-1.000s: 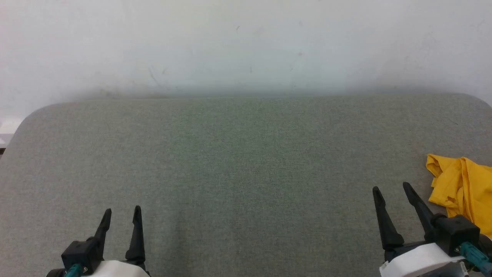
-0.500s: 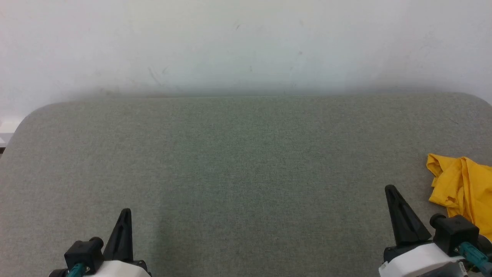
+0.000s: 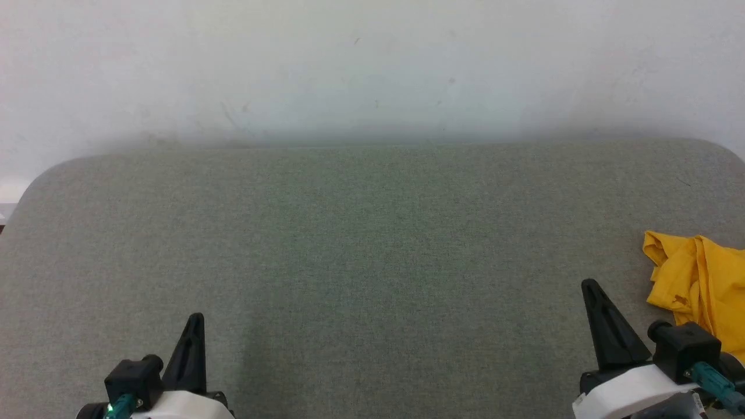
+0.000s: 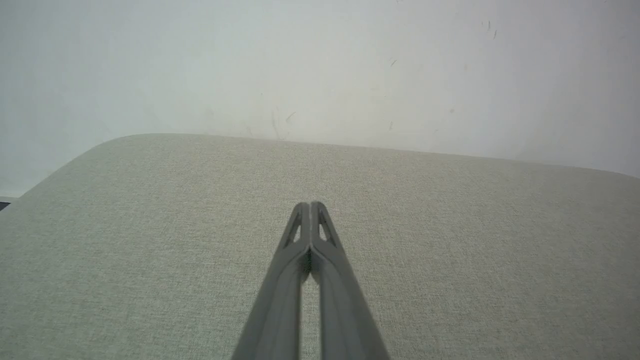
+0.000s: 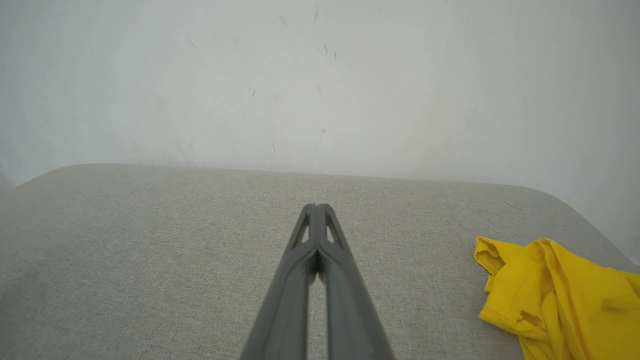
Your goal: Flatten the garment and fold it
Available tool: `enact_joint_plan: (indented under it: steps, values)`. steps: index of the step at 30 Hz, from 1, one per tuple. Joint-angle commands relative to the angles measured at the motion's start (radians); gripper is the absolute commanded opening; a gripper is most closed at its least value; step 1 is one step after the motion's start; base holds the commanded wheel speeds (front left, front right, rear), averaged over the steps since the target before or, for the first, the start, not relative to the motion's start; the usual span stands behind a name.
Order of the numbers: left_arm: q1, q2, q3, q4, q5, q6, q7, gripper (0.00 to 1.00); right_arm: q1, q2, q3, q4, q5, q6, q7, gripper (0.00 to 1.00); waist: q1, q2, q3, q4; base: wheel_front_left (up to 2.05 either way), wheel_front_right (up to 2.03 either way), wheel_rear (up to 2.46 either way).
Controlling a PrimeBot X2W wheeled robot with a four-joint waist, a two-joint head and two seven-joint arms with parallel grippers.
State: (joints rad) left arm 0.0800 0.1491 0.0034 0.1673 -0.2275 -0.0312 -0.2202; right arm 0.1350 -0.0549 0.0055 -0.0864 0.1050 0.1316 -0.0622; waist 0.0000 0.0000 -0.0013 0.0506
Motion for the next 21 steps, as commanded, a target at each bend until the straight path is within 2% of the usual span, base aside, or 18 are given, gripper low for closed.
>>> enact_joint_plan:
  steps: [1, 21]
  values:
    - [-0.012, -0.005, -0.001, -0.008, 0.010, 0.005, 0.004, 0.00, -0.013, 0.001, -0.001, 0.003, -0.008, 0.000, 0.002, 0.00, 0.0000, 0.0000, 0.000, 0.000, 0.00, 0.00, 0.00]
    - [-0.025, -0.023, -0.001, -0.038, 0.051, 0.010, 0.045, 0.00, -0.036, 0.001, -0.001, 0.018, -0.027, 0.000, 0.013, 0.00, 0.0000, 0.0000, 0.000, -0.010, 0.00, 0.00, 0.00]
